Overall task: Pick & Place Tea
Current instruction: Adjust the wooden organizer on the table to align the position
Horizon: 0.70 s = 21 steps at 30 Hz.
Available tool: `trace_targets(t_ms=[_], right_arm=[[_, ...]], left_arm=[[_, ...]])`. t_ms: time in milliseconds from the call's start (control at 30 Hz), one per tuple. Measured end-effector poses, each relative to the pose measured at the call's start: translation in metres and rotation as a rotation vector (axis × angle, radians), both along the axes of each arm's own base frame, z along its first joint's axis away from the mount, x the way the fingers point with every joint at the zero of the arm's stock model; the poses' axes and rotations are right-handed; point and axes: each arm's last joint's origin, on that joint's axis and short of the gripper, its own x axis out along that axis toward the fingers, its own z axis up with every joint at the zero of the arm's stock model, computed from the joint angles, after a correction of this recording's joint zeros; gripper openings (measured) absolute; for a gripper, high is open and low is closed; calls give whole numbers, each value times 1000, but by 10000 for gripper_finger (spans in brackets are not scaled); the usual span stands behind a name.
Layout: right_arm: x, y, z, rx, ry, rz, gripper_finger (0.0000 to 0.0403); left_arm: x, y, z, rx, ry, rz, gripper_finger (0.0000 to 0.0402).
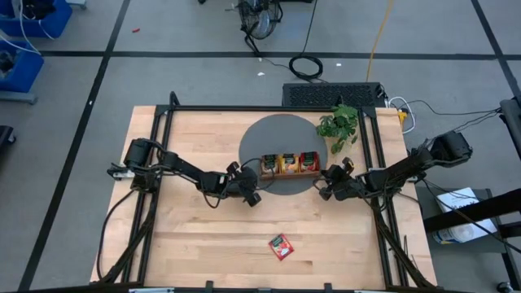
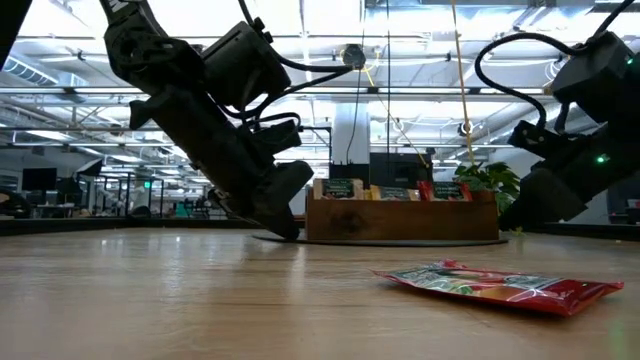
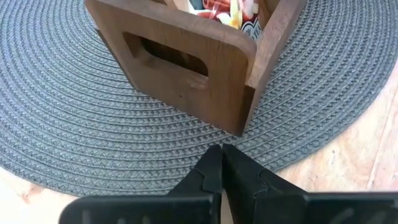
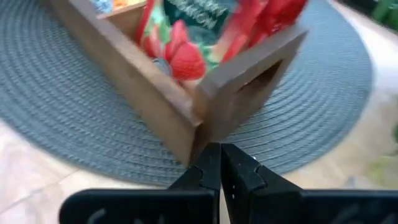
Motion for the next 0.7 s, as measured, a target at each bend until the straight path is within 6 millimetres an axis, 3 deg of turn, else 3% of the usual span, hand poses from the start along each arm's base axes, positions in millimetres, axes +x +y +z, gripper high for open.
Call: trace_targets(t_ms=[167, 400, 700], right_arm=[[4, 1, -1, 31, -14, 25, 0], [6, 2, -2, 74, -38, 27, 0], [7, 3, -1, 104, -46, 46, 0]], left_arm=[[0, 0, 0, 1, 4, -4, 4], [0, 0, 0, 5, 8, -8, 24], [0, 1, 0, 21, 17, -17, 9]])
